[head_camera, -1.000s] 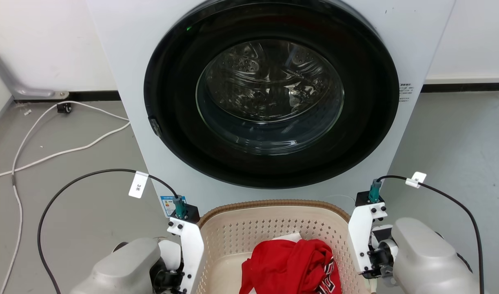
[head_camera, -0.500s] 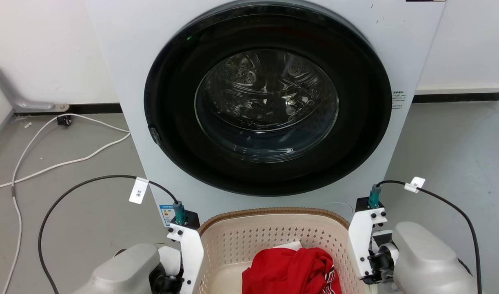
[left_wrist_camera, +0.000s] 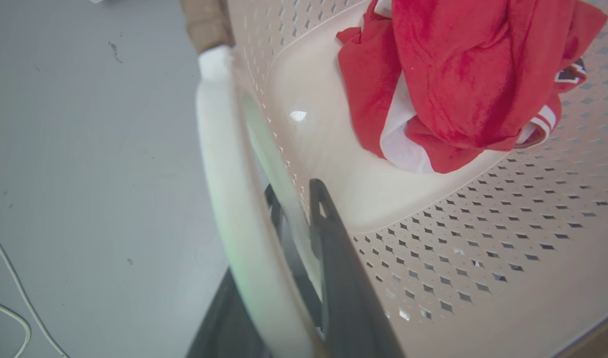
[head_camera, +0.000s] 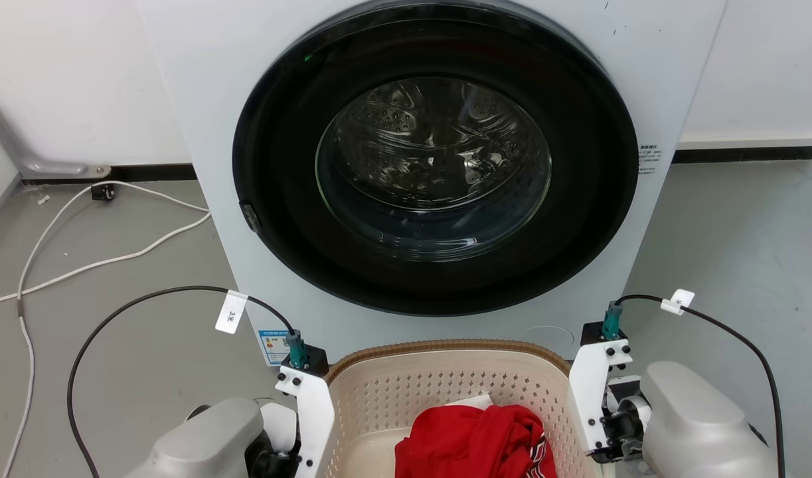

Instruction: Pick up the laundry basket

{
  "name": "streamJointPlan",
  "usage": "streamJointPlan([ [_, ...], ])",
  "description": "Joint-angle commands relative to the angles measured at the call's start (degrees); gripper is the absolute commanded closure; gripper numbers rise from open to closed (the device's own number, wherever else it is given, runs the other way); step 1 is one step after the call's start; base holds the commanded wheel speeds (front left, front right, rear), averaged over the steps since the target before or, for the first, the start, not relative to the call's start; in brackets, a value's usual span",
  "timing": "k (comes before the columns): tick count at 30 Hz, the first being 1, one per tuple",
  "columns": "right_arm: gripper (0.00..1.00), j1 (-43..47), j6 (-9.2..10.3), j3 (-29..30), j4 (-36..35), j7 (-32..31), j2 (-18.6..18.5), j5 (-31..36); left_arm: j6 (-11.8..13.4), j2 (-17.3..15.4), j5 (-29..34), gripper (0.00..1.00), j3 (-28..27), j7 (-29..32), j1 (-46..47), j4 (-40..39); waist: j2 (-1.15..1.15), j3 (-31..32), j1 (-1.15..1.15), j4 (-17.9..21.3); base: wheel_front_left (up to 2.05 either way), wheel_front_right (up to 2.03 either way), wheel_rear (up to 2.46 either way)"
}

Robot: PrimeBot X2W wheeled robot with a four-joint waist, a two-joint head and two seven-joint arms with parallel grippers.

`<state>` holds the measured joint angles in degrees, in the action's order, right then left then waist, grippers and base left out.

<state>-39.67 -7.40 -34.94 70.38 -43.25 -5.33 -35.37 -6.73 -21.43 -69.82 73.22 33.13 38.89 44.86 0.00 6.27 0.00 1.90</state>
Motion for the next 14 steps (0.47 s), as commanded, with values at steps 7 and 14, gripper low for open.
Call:
streamJointPlan([
  [7, 1.00, -1.4, -0.16, -0.5, -0.1, 0.1, 1.0, -1.0, -1.3, 1.8, 0.5, 1.00, 0.3, -0.5, 0.8, -1.7, 0.00, -0.4, 0.00, 0.0, 0.00, 0.00, 0.00],
  [14, 1.00, -1.8, -0.17, -0.9, 0.2, 0.4, 1.3, -1.5, -1.3, 1.6, 0.7, 1.00, 0.3, -0.7, 1.2, -1.8, 0.00, -0.7, 0.00, 0.2, 0.00, 0.00, 0.00],
])
